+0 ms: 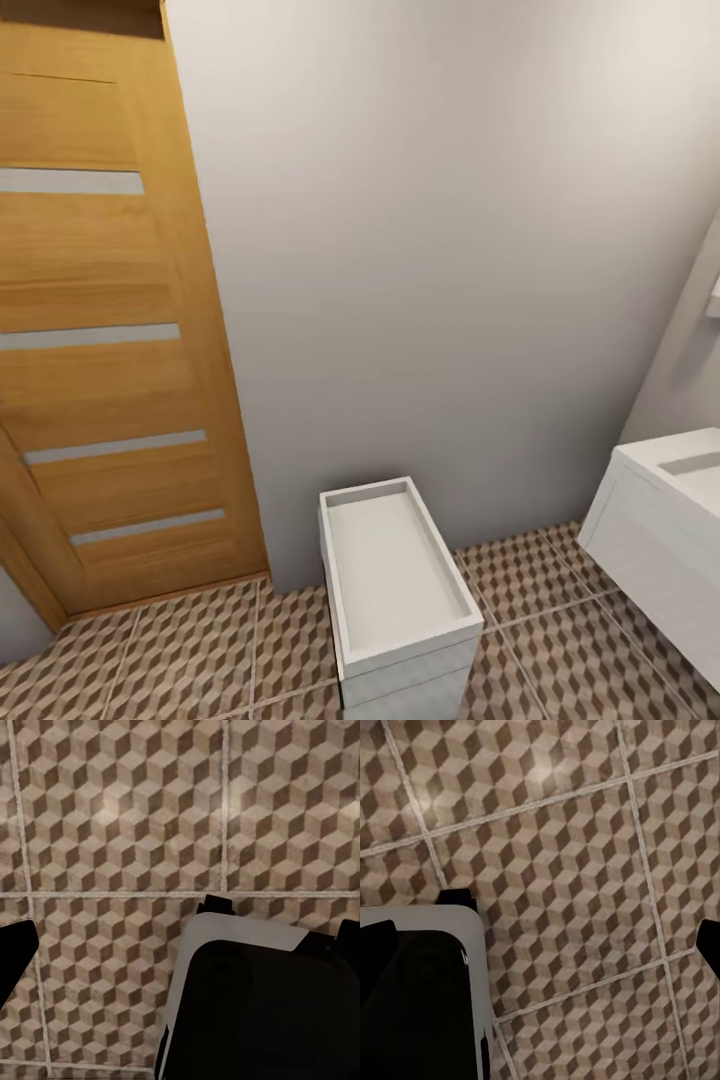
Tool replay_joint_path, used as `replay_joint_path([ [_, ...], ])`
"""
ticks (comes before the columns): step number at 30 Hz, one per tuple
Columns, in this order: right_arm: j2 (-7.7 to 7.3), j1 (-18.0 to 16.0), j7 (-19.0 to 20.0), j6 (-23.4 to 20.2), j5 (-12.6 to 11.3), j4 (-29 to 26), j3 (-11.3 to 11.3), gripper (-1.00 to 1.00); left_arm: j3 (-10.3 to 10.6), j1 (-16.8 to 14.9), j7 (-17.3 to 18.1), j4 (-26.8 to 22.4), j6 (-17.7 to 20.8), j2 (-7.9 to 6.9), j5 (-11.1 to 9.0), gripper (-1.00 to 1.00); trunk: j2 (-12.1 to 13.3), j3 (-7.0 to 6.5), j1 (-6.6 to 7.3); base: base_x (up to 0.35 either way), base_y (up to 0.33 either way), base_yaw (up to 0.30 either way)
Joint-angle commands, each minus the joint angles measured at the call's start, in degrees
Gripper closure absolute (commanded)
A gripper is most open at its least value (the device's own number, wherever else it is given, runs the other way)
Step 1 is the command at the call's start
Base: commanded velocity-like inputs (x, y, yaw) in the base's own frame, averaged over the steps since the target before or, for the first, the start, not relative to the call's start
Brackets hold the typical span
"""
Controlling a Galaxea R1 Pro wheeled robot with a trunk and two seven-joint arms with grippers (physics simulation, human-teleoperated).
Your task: Take the four mousetraps from the cabinet in the bathroom and place them on the bathroom floor. Make sure all four end up on the same floor surface, and ensure that at least two of them are either under or directly next to the same bathroom sink.
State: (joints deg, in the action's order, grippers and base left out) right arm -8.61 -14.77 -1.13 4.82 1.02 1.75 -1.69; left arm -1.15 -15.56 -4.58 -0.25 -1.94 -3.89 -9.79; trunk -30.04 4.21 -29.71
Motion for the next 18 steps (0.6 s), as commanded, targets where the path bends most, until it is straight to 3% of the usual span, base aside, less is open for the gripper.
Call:
replay_joint_path([
  [1, -0.01, -0.09, -0.1, 0.37, 0.12, 0.19, -0.16, -1.0, -0.08, -0.07, -0.07, 0.07, -0.21, 0.01, -0.32, -1.0, -0.1, 0.11, -0.02, 0.0, 0.0, 0.276],
  [11, -0.02, -0.09, -0.1, 0.41, 0.12, 0.19, -0.17, -1.0, -0.08, -0.08, -0.08, 0.05, -0.25, 0.02, -0.32, -1.0, -0.1, 0.11, -0.02, 0.0, 0.0, 0.263],
  [18, -0.06, -0.09, -0.1, 0.44, 0.12, 0.19, -0.18, -1.0, -0.08, -0.09, -0.08, 0.0, -0.34, 0.02, -0.32, -1.0, -0.1, 0.11, -0.02, 0.0, 0.0, 0.101],
])
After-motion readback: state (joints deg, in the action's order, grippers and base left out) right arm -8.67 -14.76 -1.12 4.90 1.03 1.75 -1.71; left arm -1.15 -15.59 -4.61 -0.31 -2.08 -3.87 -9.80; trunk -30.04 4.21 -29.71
